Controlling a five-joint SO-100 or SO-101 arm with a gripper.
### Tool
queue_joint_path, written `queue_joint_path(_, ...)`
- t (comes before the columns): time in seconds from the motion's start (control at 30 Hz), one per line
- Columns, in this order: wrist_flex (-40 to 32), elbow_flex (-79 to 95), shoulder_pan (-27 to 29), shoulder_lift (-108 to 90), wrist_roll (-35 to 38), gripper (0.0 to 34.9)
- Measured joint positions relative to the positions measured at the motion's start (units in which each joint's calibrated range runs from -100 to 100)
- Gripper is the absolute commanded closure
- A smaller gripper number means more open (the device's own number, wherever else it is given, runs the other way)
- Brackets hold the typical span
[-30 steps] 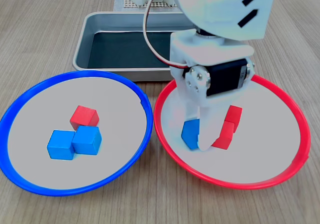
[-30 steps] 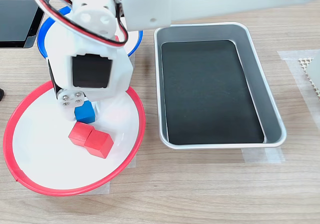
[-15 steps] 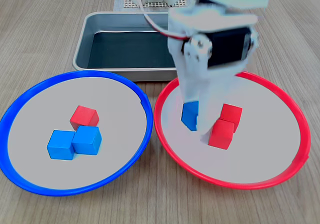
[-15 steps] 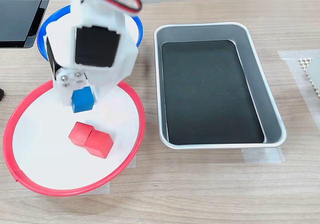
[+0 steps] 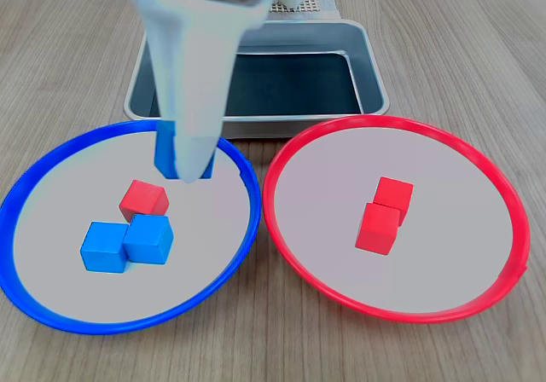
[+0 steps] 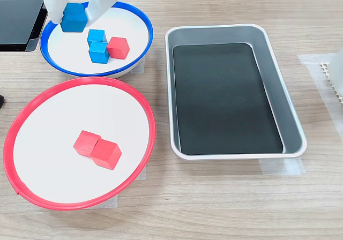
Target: Relocate any misplaced blocks to their matching dishes.
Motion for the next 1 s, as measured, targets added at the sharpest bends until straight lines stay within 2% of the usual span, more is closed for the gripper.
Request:
queue_joint_path(0.17,-2.6,1.2,3.5,3.3,2.3,34.6)
queue_joint_path(0.63,-3.8,5.2,1.9,6.3,3.5,34.3)
queue_joint_path(0.7,-3.8,5.2,1.9,6.7,3.8,31.6)
queue_joint_path(0.83,-3.9,5.2,1.2,7.0,5.2,19.5)
queue_joint_path(1.0,-2.8,5.2,1.0,7.0,6.6,18.4)
